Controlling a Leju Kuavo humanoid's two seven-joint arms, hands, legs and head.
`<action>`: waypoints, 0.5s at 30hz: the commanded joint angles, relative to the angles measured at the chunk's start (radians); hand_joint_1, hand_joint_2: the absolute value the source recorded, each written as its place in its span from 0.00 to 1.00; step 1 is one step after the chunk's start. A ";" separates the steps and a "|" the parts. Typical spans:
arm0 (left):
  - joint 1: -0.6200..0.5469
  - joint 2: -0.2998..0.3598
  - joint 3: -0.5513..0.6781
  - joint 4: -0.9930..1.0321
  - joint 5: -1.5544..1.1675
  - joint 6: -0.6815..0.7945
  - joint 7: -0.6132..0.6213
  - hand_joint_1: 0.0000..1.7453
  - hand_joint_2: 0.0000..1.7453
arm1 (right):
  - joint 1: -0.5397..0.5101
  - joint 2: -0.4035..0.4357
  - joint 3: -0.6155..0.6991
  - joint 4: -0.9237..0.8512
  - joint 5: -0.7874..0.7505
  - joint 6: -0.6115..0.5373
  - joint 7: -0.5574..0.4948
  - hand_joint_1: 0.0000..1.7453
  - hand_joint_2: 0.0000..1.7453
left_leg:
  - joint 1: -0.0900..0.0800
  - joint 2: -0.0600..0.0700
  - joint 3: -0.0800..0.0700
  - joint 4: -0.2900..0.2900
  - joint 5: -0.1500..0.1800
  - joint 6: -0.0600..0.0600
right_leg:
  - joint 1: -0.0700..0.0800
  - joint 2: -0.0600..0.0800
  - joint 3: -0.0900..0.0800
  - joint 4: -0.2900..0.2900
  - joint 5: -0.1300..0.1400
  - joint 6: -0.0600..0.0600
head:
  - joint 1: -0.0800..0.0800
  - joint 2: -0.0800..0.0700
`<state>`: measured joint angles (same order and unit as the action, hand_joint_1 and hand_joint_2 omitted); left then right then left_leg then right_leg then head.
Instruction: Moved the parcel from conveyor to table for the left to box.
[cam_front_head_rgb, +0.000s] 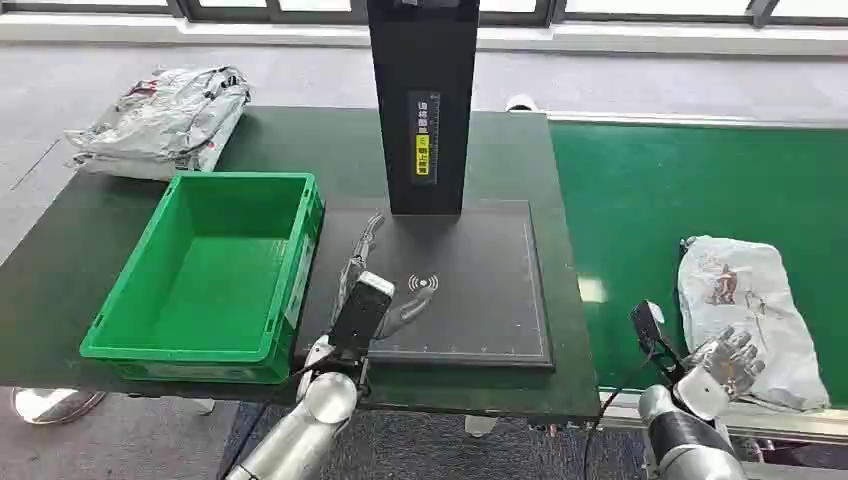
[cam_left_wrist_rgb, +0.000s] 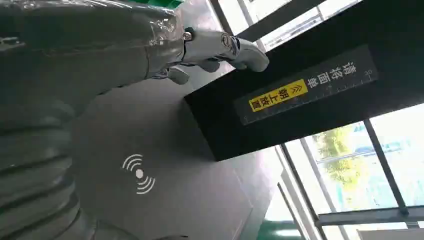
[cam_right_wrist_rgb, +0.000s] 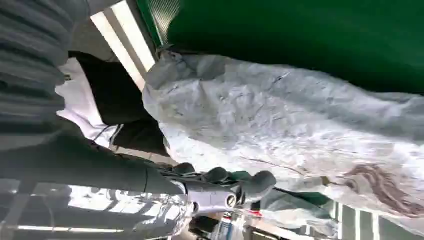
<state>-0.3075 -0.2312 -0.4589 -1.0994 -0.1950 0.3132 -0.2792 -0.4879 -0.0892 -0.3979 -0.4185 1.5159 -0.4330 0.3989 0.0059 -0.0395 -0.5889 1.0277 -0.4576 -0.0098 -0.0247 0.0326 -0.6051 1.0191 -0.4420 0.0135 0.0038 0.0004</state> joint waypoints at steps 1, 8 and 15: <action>-0.075 0.028 0.014 0.088 0.024 -0.016 0.001 0.00 1.00 | 0.026 -0.029 0.000 0.101 0.044 0.069 0.094 0.00 1.00 | 0.002 0.001 0.001 -0.003 0.001 0.000 | 0.003 -0.006 0.003 -0.004 0.001 -0.002 | 0.000 0.000; -0.129 0.023 0.024 0.140 0.041 -0.031 -0.007 0.00 1.00 | -0.004 -0.002 -0.152 0.135 -0.162 0.275 -0.060 1.00 1.00 | 0.002 0.000 0.000 -0.001 0.002 0.001 | 0.003 -0.006 0.003 -0.004 0.002 -0.001 | 0.000 0.000; -0.119 0.033 0.032 0.128 0.041 -0.019 -0.013 0.00 1.00 | -0.012 0.024 -0.139 0.102 -0.183 0.204 -0.137 1.00 1.00 | 0.003 0.004 0.003 0.000 0.002 0.003 | 0.003 0.000 0.007 -0.008 0.005 0.005 | 0.000 0.000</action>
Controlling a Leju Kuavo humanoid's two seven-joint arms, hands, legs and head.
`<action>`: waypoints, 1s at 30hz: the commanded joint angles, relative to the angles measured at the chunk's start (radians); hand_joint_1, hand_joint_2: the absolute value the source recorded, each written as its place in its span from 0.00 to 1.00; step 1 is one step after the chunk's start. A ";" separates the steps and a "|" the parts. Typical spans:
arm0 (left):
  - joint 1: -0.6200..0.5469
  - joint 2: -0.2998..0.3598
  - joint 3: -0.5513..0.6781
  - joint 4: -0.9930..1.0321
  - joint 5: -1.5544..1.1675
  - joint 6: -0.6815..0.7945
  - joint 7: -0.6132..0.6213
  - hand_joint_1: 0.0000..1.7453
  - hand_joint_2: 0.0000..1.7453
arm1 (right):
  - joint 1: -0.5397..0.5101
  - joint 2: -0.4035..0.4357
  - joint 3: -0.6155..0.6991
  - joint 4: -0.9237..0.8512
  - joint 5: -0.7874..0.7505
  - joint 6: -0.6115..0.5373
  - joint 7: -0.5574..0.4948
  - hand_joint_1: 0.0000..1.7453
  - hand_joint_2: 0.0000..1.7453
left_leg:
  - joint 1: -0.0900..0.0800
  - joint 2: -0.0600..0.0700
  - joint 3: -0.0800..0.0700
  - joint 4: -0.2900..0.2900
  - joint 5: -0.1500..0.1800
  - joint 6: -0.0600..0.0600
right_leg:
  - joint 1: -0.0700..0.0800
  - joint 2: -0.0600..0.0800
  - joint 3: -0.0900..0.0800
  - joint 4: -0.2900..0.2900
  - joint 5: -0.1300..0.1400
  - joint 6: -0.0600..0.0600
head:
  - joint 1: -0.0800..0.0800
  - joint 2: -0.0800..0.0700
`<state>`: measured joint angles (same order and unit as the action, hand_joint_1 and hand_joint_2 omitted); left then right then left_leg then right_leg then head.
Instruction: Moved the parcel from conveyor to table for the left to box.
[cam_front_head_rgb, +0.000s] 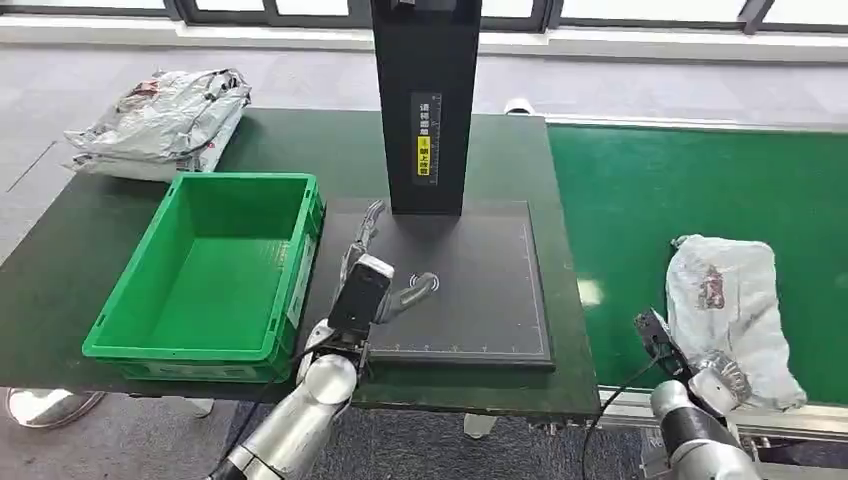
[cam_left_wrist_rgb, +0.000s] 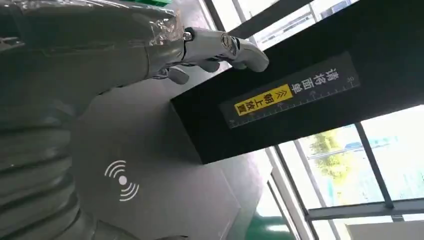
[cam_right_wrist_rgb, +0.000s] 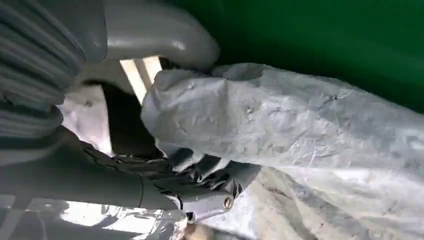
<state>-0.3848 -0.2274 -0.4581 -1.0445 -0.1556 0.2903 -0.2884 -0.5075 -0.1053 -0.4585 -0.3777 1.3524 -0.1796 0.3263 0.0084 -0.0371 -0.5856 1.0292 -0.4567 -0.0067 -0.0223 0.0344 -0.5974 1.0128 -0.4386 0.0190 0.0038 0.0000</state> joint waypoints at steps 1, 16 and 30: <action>-0.036 0.031 0.032 0.064 0.002 0.007 -0.005 0.00 1.00 | 0.007 0.047 -0.077 0.042 -0.030 -0.096 -0.112 1.00 1.00 | 0.001 0.002 -0.002 -0.003 0.003 0.001 | 0.001 -0.003 -0.001 -0.004 0.003 -0.001 | 0.000 0.000; -0.021 0.039 0.035 0.046 0.005 0.008 0.008 0.00 1.00 | 0.001 0.077 -0.040 -0.023 -0.076 -0.195 -0.206 1.00 1.00 | 0.001 0.004 -0.005 -0.001 0.002 0.002 | 0.001 -0.001 -0.004 -0.003 0.003 -0.001 | 0.000 0.000; 0.081 0.084 0.109 -0.117 -0.044 0.072 -0.015 0.00 1.00 | 0.225 0.157 0.789 -1.037 -0.546 -0.152 -0.449 1.00 1.00 | 0.000 0.011 -0.010 -0.001 0.001 0.001 | 0.000 0.005 -0.013 0.000 0.003 -0.002 | 0.000 0.000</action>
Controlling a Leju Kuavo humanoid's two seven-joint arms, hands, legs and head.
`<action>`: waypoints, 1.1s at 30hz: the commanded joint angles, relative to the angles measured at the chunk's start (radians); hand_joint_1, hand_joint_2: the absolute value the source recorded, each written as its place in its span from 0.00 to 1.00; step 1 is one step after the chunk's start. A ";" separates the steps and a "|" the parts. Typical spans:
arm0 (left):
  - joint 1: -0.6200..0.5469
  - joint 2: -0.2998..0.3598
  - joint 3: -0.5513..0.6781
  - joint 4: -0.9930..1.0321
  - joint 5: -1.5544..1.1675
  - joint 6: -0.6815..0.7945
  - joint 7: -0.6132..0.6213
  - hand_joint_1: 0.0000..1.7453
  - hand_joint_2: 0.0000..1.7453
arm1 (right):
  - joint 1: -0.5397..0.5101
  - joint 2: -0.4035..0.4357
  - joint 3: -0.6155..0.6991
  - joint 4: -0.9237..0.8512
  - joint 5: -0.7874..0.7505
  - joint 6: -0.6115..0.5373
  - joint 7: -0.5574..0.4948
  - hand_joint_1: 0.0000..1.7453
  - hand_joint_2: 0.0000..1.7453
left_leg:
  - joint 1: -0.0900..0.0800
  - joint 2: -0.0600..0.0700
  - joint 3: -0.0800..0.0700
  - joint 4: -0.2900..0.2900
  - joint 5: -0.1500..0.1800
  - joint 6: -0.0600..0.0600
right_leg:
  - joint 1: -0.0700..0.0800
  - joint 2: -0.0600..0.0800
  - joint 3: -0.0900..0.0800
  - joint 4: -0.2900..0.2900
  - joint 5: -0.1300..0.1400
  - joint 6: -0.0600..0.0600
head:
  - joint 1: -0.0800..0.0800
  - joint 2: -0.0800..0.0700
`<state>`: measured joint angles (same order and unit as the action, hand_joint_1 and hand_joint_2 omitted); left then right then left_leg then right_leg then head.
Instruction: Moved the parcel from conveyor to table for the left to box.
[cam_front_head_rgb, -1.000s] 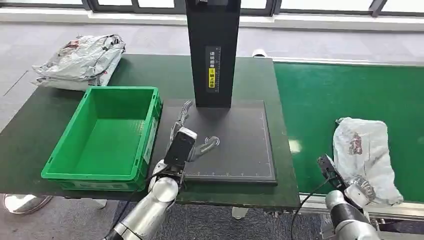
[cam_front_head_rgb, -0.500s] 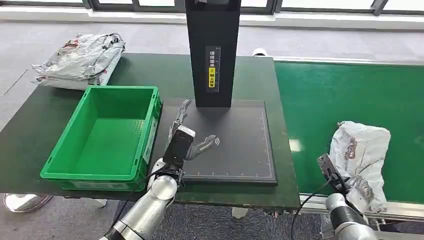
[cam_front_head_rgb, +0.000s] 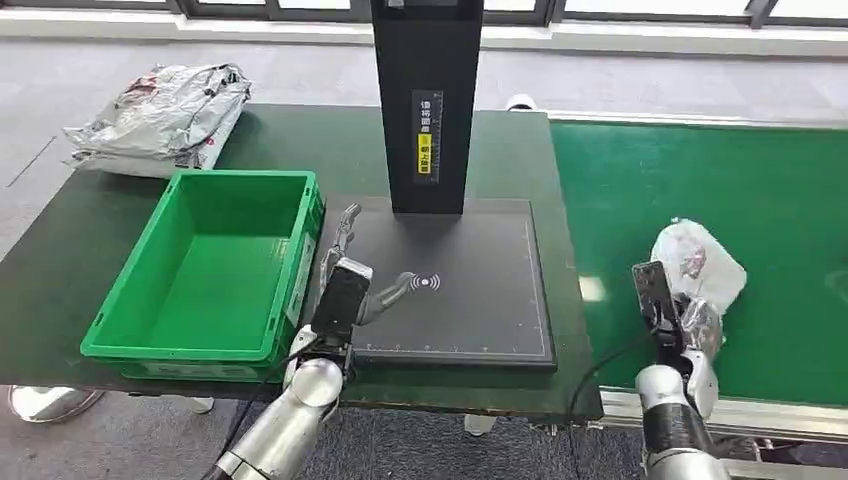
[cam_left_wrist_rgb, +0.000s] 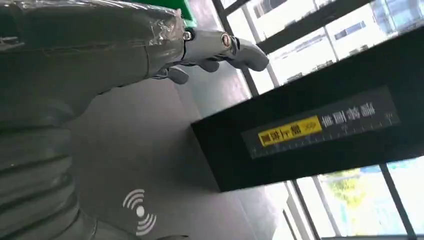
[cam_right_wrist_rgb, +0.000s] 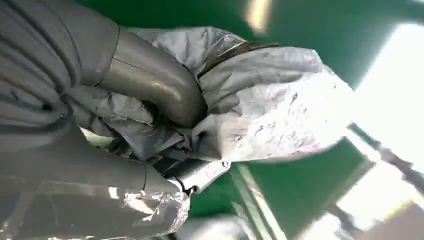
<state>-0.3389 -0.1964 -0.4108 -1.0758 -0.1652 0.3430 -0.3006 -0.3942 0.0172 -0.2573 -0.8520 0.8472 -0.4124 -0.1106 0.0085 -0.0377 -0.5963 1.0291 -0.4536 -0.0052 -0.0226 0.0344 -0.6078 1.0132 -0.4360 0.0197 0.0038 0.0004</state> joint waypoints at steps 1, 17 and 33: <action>0.033 0.051 0.060 -0.094 -0.043 0.011 -0.002 0.00 1.00 | 0.111 0.048 0.674 -0.576 0.002 0.086 0.025 1.00 1.00 | -0.001 0.011 0.000 0.000 -0.002 -0.001 | 0.000 0.006 -0.003 0.001 0.001 -0.002 | 0.000 0.000; -0.034 0.026 0.020 -0.010 -0.046 -0.028 -0.007 0.00 1.00 | 0.041 -0.035 1.020 -0.381 -0.288 0.436 0.086 1.00 1.00 | 0.001 0.002 -0.003 -0.001 0.000 -0.001 | 0.001 -0.002 -0.003 -0.001 0.000 -0.004 | 0.000 0.000; -0.037 0.019 0.035 -0.021 -0.026 -0.014 -0.001 0.00 1.00 | 0.012 -0.050 1.033 -0.237 -0.313 0.474 0.139 0.00 1.00 | 0.001 0.002 -0.003 -0.001 0.000 -0.001 | 0.001 -0.002 -0.003 -0.001 0.000 -0.005 | 0.000 0.000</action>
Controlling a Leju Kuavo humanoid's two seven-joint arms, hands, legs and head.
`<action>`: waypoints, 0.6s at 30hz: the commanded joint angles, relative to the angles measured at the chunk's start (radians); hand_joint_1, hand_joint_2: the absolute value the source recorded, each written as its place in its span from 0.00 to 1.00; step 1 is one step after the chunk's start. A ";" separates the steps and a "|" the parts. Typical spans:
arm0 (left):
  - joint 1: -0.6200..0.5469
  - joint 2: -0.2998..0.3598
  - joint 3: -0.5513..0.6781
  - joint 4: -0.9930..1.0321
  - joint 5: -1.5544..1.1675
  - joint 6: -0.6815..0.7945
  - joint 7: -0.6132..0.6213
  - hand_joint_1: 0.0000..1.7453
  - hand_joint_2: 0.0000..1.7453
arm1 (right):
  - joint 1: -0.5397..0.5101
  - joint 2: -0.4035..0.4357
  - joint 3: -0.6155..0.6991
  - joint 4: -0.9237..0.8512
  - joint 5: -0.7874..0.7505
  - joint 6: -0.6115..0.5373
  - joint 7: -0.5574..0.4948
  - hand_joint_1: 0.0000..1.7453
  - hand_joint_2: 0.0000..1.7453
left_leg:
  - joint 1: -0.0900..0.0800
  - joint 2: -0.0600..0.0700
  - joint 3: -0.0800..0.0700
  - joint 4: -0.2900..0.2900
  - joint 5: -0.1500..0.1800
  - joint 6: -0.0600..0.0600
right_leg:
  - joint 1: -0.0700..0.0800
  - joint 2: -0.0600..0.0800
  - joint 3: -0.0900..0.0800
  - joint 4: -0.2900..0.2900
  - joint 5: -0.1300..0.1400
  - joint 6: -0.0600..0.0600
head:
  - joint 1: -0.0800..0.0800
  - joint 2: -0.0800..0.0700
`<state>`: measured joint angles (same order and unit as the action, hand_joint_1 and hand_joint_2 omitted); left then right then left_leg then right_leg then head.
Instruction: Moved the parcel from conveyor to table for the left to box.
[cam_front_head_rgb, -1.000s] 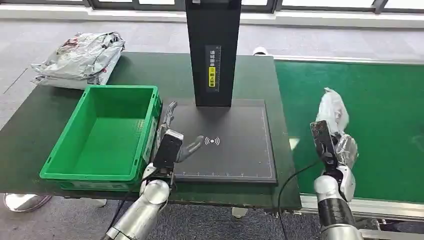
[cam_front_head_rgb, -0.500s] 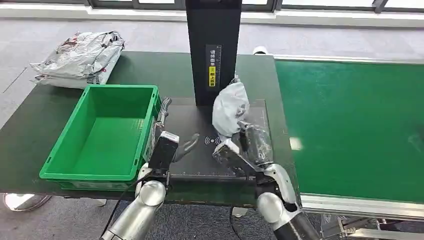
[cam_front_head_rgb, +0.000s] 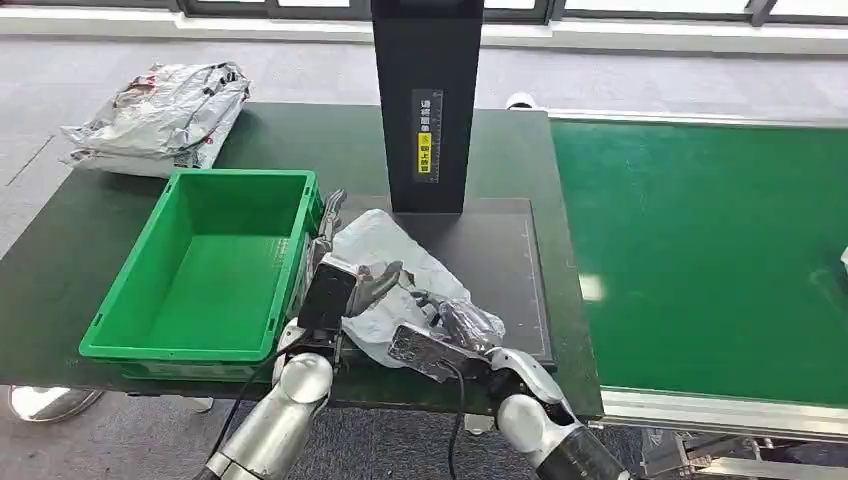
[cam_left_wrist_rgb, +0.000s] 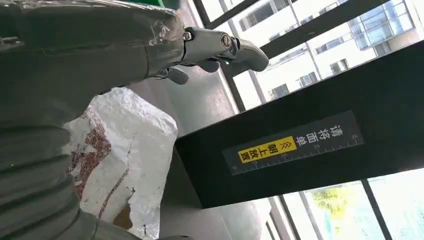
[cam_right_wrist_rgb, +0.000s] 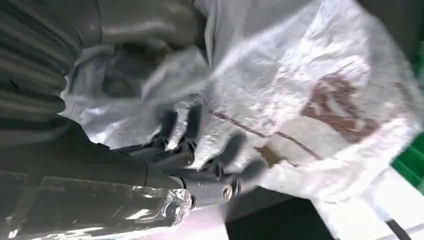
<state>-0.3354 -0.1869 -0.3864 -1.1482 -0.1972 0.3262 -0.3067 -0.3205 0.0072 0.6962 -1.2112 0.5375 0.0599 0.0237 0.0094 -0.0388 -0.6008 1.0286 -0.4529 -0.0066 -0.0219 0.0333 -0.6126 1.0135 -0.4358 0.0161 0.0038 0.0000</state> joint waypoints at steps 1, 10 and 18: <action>-0.041 0.009 0.011 0.052 0.006 0.003 0.005 0.00 1.00 | -0.062 -0.040 0.079 0.122 -0.003 0.002 0.004 0.00 1.00 | 0.000 0.004 0.003 -0.002 0.000 0.000 | 0.001 -0.002 0.003 -0.002 0.000 -0.002 | 0.000 0.000; -0.021 0.003 0.042 0.086 0.016 0.047 -0.049 0.00 1.00 | 0.091 0.031 -0.203 -0.095 -0.101 -0.380 -0.260 0.00 1.00 | 0.000 0.002 0.001 -0.001 0.000 0.000 | 0.001 -0.002 0.001 -0.001 0.000 -0.001 | 0.000 0.000; -0.040 0.055 -0.045 0.301 -0.133 -0.001 -0.018 0.00 1.00 | 0.179 0.091 -0.344 -0.086 -0.445 -0.431 -0.568 0.00 1.00 | 0.000 0.001 0.004 -0.003 0.000 0.000 | 0.001 -0.004 0.004 -0.003 -0.001 -0.002 | 0.000 0.000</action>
<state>-0.3356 -0.1869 -0.3750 -1.0850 -0.2443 0.3514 -0.3434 -0.2082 0.0354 0.5292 -1.2970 0.3014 -0.3940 -0.4166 0.0094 -0.0386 -0.6008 1.0286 -0.4533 -0.0068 -0.0219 0.0333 -0.6133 1.0134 -0.4361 0.0162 0.0038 0.0004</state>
